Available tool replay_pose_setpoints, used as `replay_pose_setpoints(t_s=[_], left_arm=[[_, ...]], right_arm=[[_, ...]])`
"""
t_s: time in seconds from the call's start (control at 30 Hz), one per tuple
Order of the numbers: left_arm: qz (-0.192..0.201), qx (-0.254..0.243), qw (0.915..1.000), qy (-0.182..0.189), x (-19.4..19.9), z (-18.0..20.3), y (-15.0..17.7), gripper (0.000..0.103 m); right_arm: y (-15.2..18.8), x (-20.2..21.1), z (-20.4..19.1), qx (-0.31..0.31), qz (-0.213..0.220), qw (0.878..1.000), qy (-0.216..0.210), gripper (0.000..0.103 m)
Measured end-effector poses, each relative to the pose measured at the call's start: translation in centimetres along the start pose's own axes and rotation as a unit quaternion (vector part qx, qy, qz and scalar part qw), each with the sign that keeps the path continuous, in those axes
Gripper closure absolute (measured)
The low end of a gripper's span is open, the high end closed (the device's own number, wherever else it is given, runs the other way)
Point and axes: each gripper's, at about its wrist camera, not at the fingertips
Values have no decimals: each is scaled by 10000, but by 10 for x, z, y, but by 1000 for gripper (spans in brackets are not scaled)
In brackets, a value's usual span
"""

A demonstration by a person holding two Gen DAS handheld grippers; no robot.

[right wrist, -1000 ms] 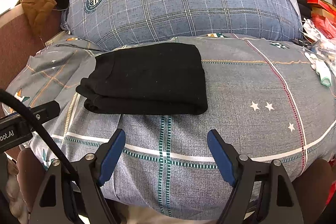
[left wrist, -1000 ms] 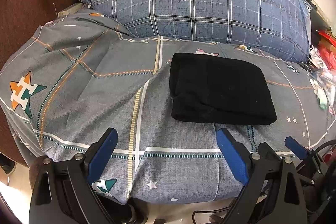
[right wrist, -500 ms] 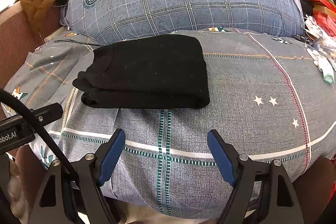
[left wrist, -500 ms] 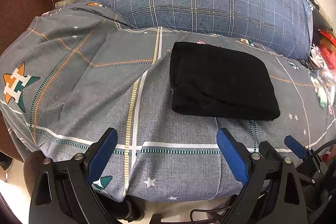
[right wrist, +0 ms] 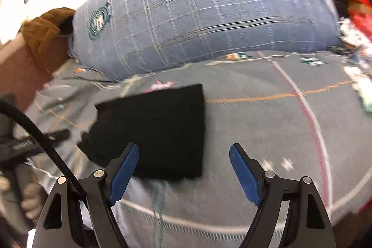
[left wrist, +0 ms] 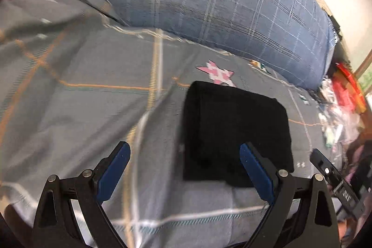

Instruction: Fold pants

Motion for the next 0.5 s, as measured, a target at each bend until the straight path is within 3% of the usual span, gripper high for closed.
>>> replay_pose_setpoints(t_s=[0.13, 0.2, 0.27, 0.37, 0.43, 0.5], left_arm=[[-465, 417, 9969, 473, -41, -8, -5, 8], [-710, 579, 9939, 619, -58, -10, -4, 8], [-587, 505, 9946, 690, -61, -5, -4, 8], [-761, 433, 9913, 981, -65, 9, -4, 11], [-826, 307, 9917, 940, -69, 19, -2, 20], [-702, -93, 9961, 524, -67, 35, 2, 30]], right_arm=[[-19, -36, 15, -356, -298, 9986, -249, 19], [-23, -59, 26, -678, -540, 9946, -569, 19], [-23, -76, 34, -979, -731, 9889, -844, 19], [-20, -101, 40, -1295, -1002, 9785, -1253, 25], [-20, -108, 39, -1391, -958, 9767, -1327, 27], [-21, -111, 37, -1458, -1016, 9751, -1327, 42]])
Point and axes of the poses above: each gripper's, at about its wrist camera, not at the fingertips, and x roughly against the way its jaws point, z to its right, y to its underside, and after that the axes turned 4 degrees about z, right-handed
